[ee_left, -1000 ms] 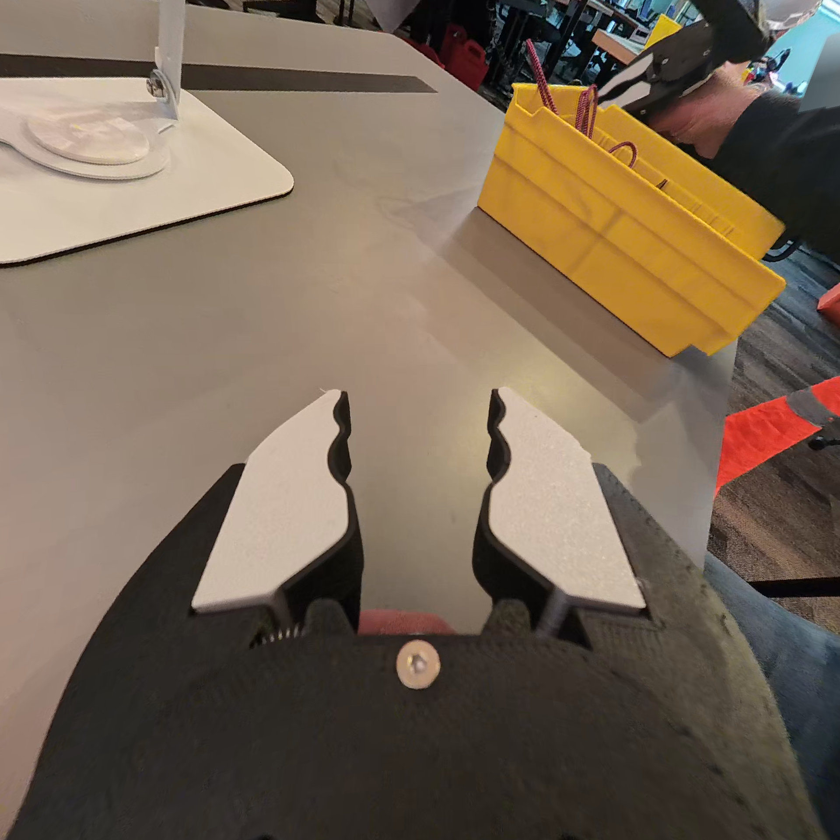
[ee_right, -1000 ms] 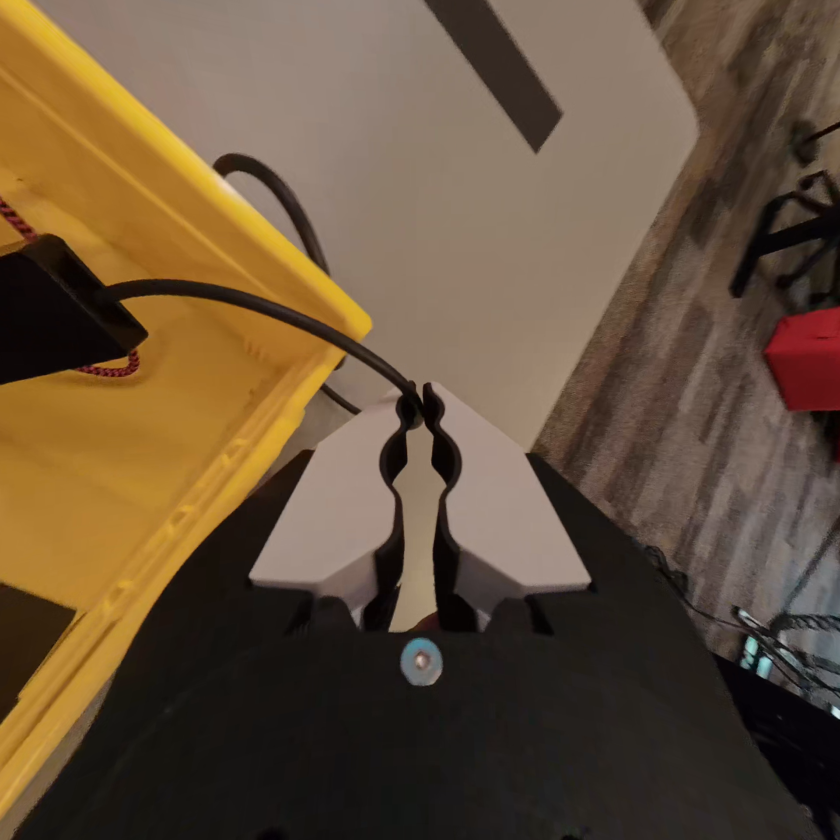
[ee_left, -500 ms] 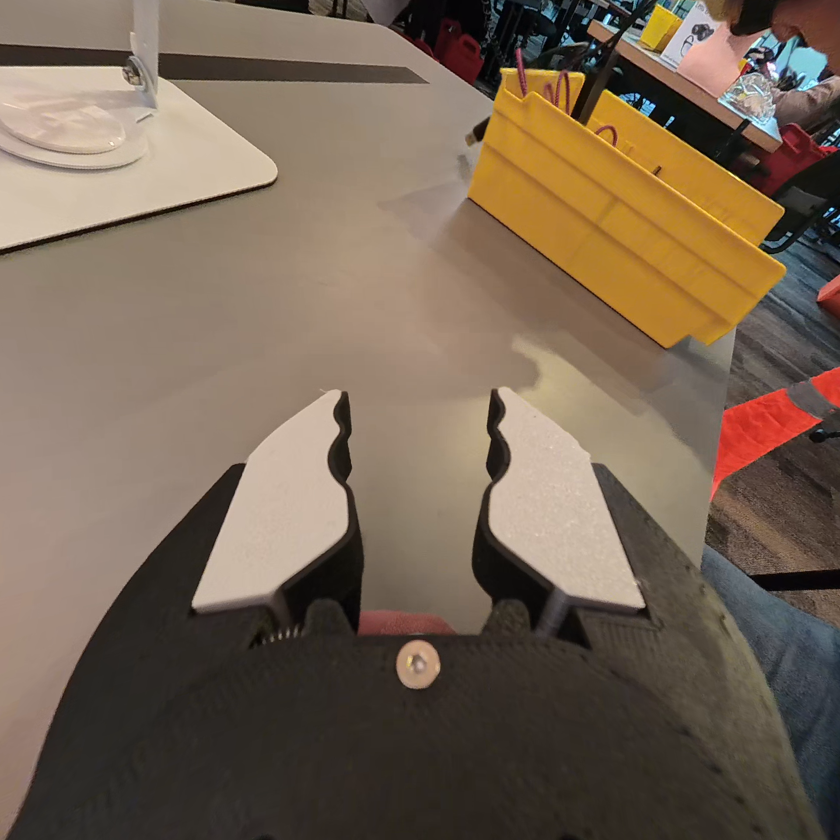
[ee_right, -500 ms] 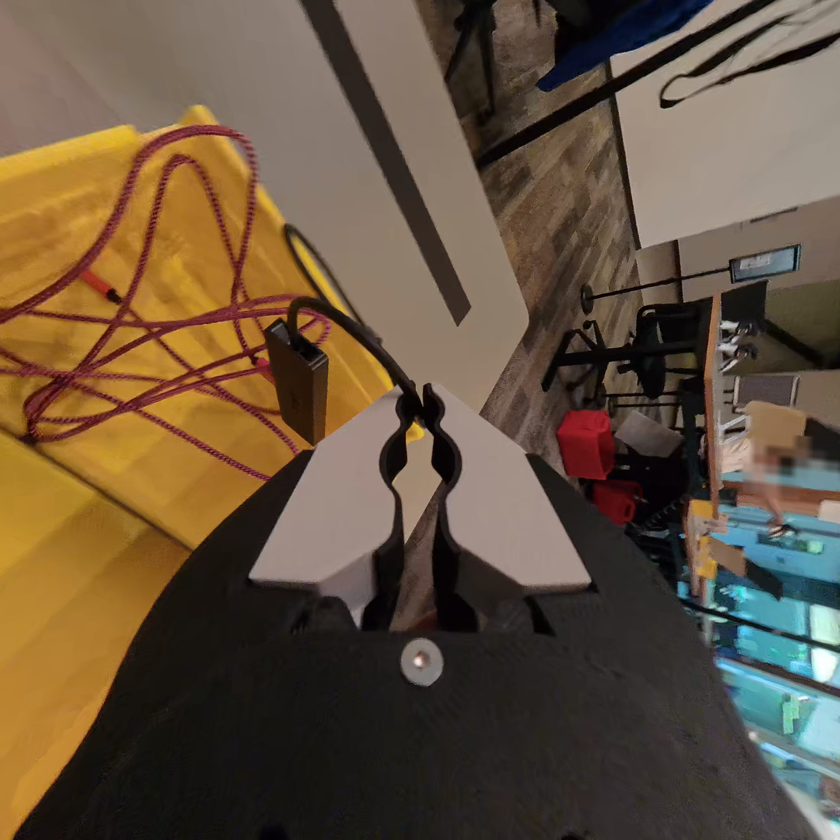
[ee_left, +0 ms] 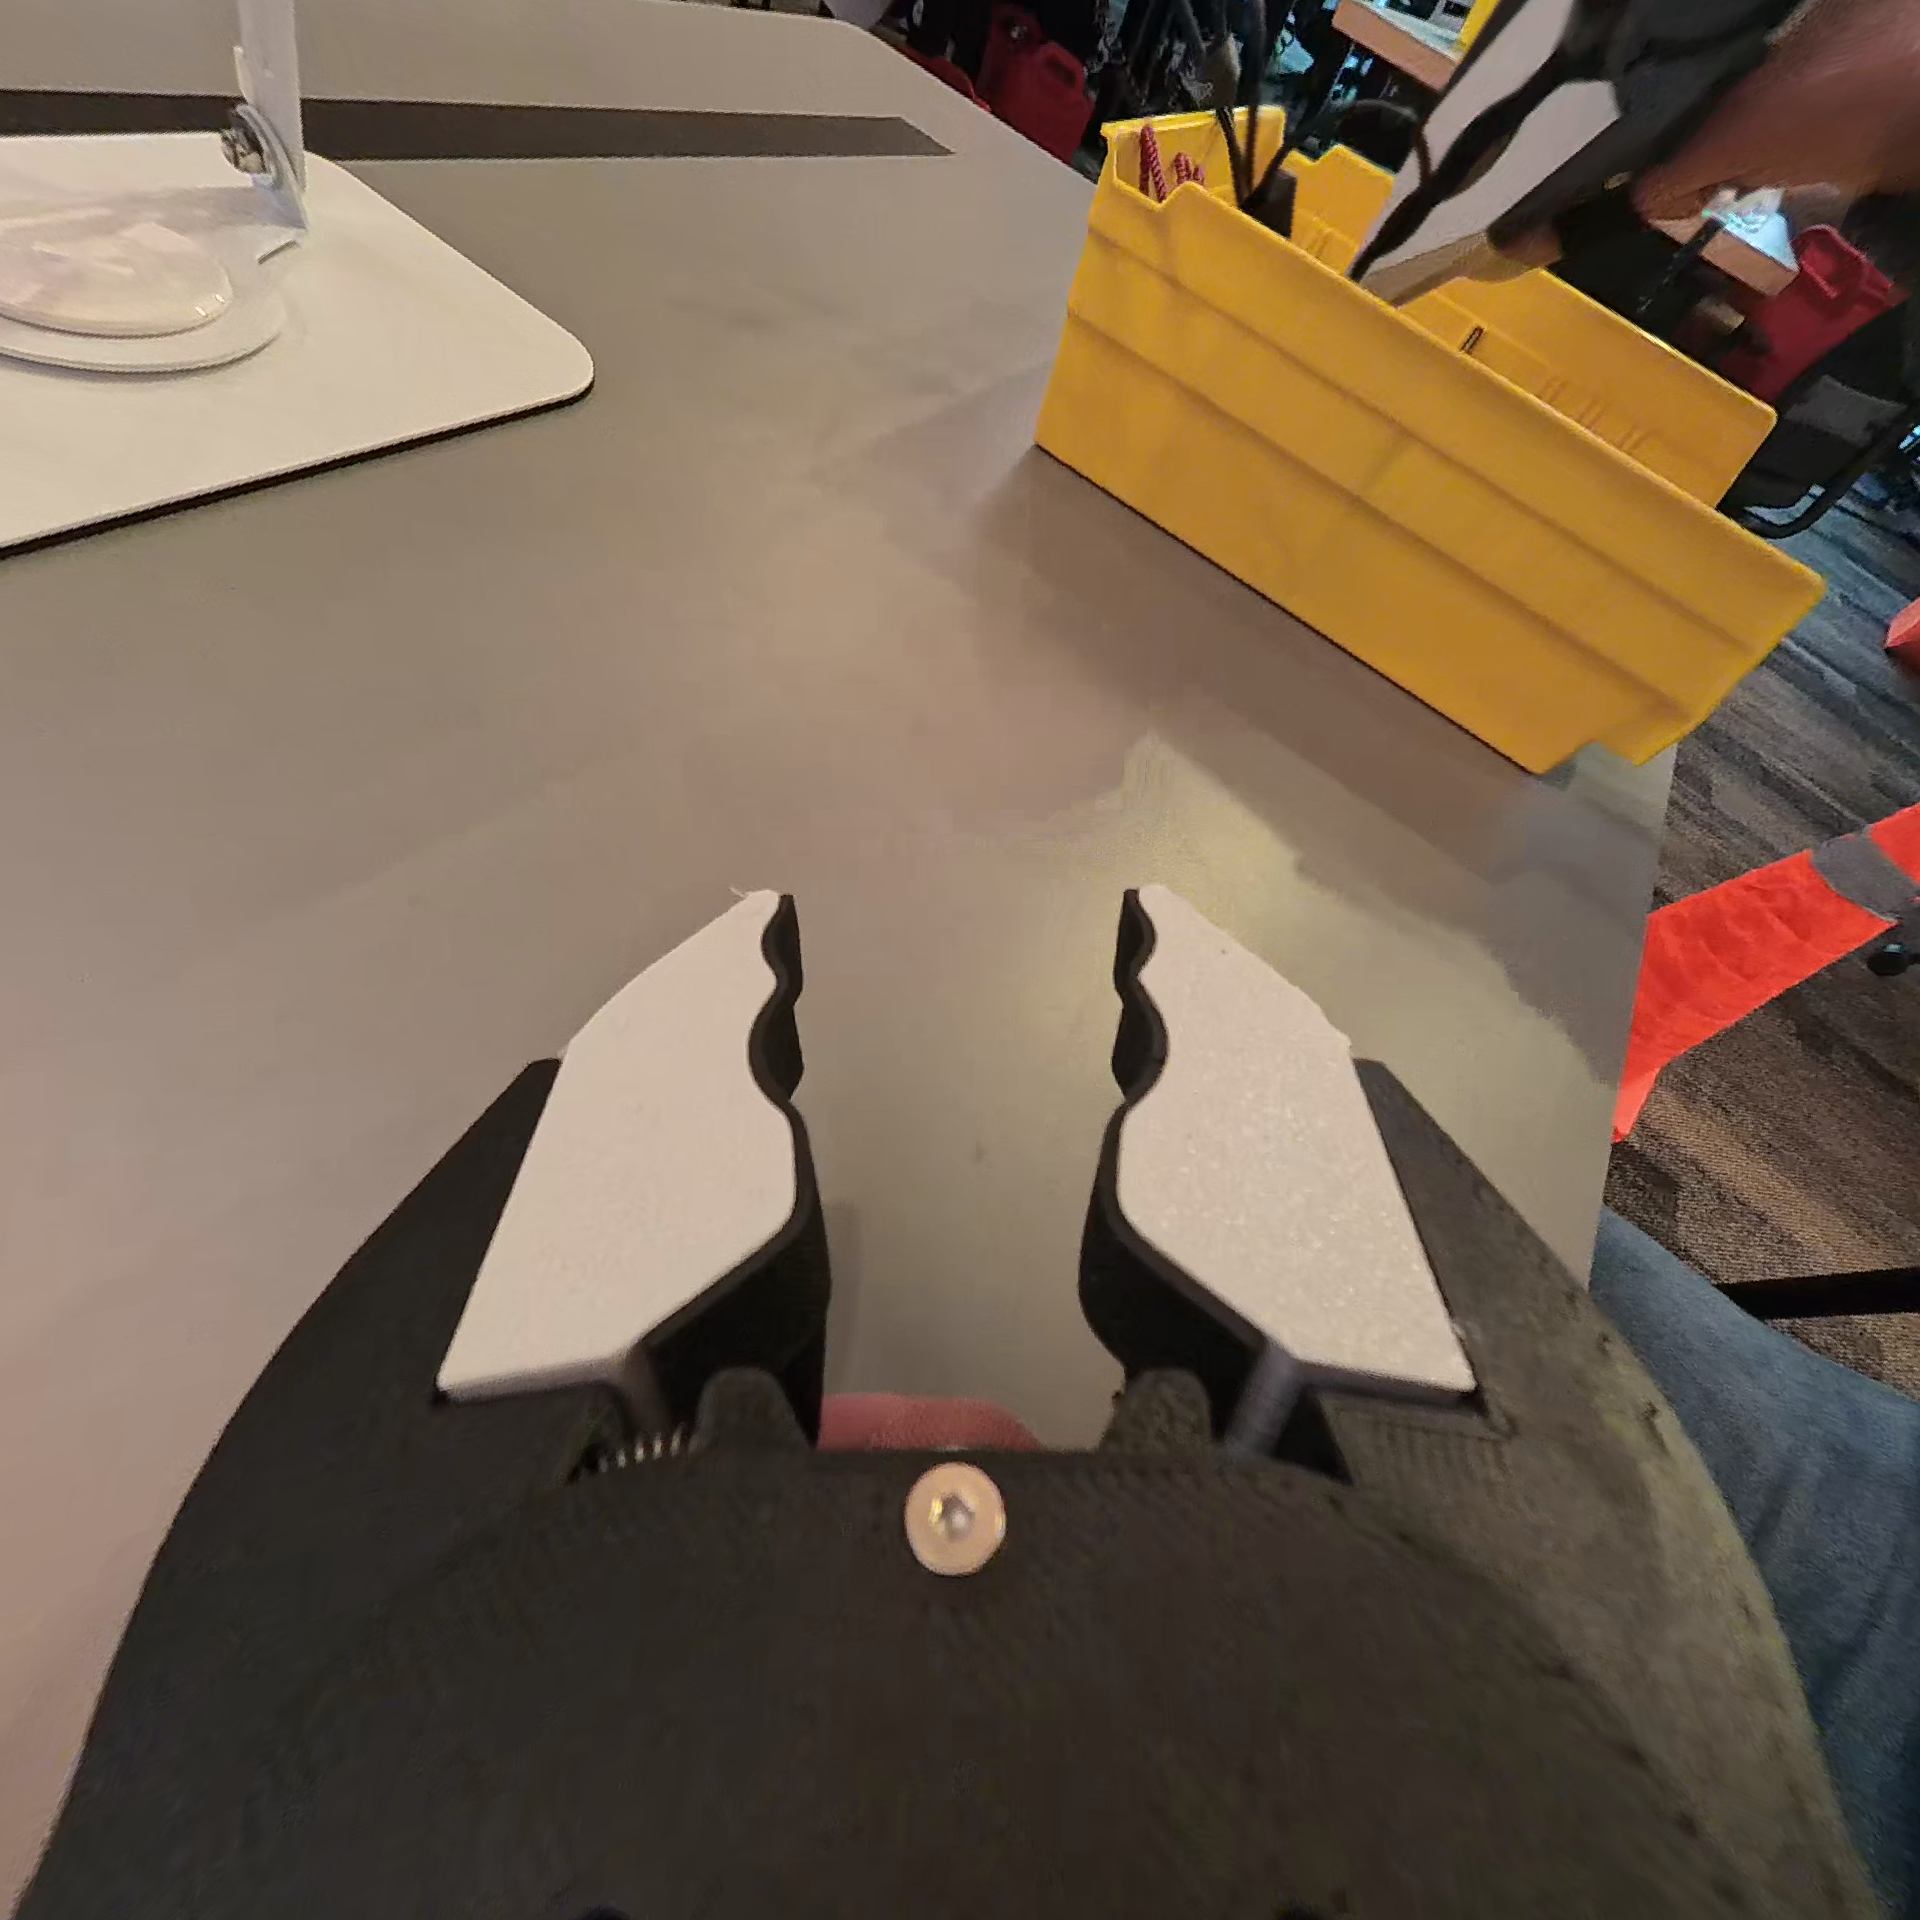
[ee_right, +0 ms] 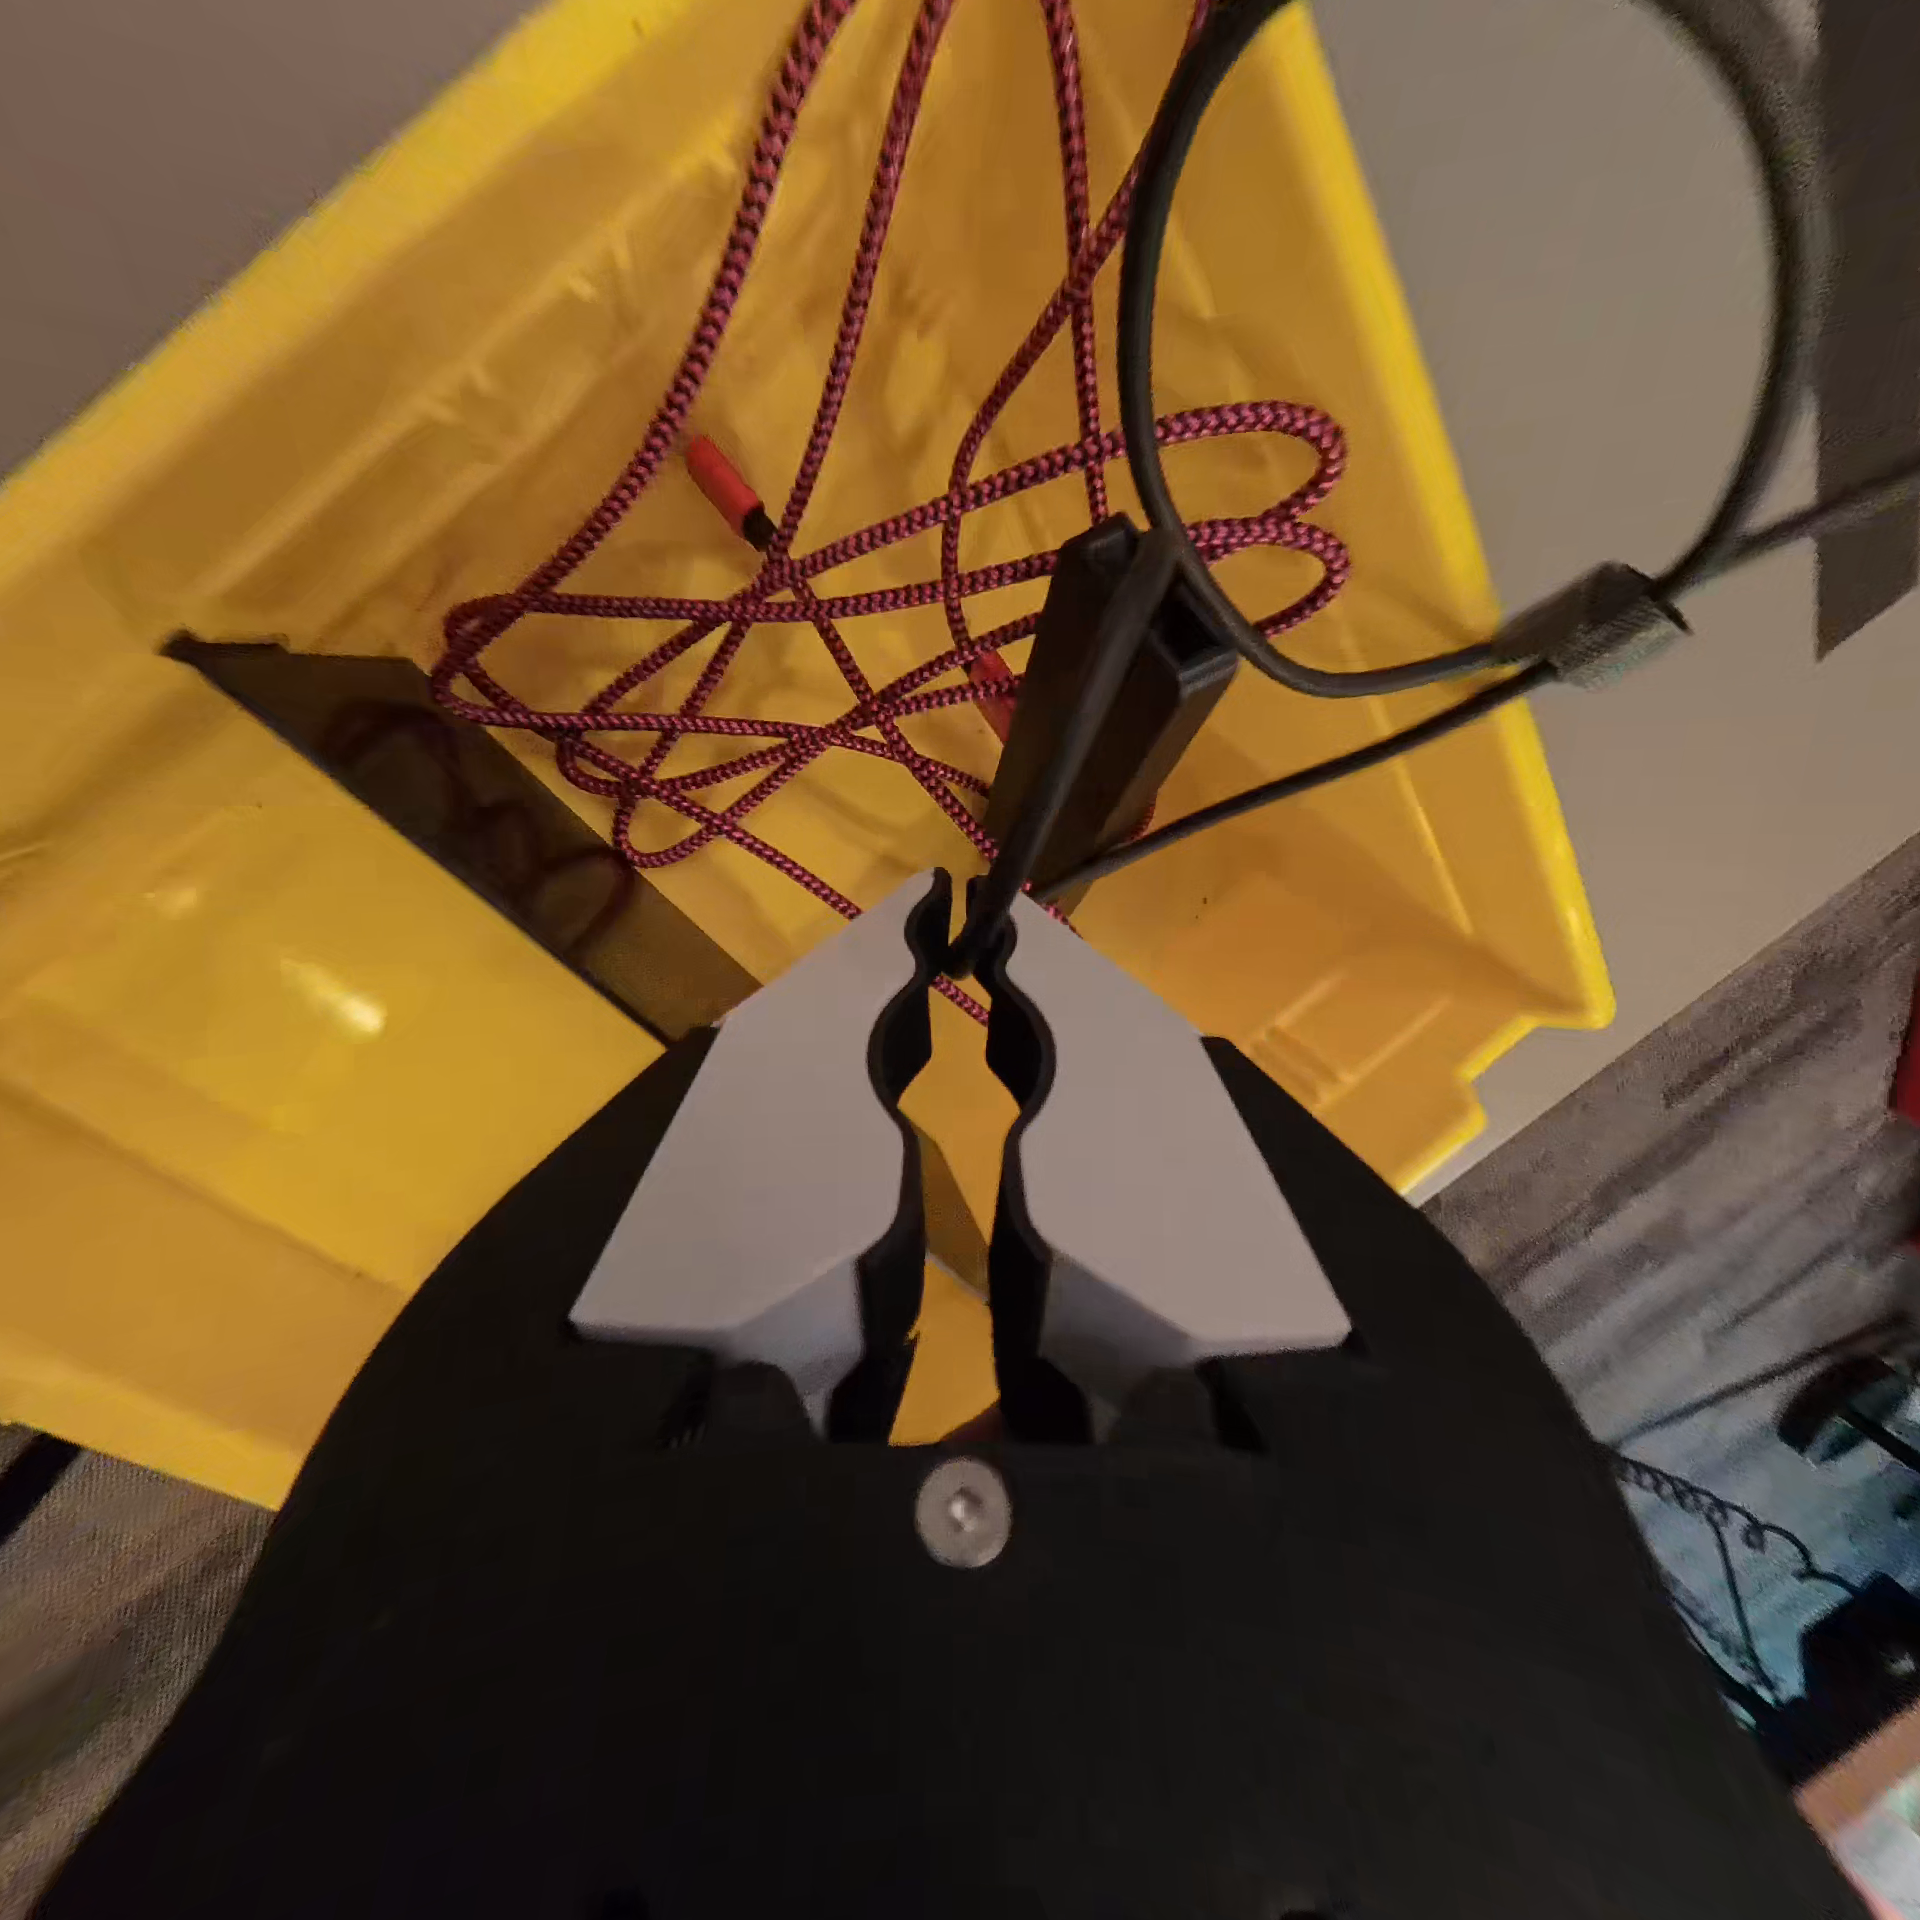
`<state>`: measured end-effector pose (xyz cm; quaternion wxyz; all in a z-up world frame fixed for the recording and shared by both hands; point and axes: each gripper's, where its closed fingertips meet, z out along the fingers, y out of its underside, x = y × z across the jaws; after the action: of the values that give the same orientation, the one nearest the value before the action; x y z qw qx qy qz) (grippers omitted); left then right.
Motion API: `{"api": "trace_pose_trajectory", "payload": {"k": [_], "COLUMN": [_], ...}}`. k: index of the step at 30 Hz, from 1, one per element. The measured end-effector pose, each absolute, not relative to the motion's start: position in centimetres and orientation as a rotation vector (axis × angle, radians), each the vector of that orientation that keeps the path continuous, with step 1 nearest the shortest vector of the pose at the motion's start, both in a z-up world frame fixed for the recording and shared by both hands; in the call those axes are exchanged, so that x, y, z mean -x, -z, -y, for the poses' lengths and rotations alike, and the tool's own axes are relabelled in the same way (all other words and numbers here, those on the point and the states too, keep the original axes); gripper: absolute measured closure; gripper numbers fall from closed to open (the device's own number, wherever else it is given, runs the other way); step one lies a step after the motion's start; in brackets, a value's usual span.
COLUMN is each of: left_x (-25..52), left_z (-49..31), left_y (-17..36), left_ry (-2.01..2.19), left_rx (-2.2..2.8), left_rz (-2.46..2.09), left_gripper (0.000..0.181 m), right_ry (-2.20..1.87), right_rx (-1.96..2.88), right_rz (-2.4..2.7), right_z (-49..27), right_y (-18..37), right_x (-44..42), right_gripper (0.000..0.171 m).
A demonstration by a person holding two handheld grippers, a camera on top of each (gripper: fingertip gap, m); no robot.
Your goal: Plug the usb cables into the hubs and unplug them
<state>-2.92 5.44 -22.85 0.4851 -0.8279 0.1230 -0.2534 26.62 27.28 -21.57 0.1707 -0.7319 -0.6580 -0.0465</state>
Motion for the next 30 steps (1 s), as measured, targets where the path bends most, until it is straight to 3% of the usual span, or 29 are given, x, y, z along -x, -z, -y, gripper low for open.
{"api": "trace_pose_trajectory", "payload": {"k": [10, 15, 18, 20, 30], "left_x": [2.6, 3.0, 3.0, 3.1, 3.1], "left_z": [-5.5, -5.6, -5.5, -5.5, -5.2], "left_y": [23.2, 23.1, 23.1, 23.0, 20.4], "left_ry": [0.623, 0.629, 0.621, 0.604, 0.549], "left_rx": [2.028, 2.020, 2.020, 2.022, 1.989], "left_rz": [-0.306, -0.294, -0.305, -0.315, -0.350], "left_gripper": [0.123, 0.123, 0.123, 0.123, 0.122], "right_ry": [-0.008, -0.305, -0.335, -0.358, -0.289], "right_rx": [2.536, 2.616, 2.557, 2.505, 2.300], "right_rz": [1.999, 1.799, 1.751, 1.729, 1.595], "right_z": [-26.7, -26.6, -26.9, -26.9, -28.1], "right_y": [28.2, 27.9, 26.5, 24.9, 18.5], "right_x": [-26.0, -23.8, -23.8, -23.6, -24.7], "right_gripper": [0.171, 0.169, 0.125, 0.116, 0.113]}}
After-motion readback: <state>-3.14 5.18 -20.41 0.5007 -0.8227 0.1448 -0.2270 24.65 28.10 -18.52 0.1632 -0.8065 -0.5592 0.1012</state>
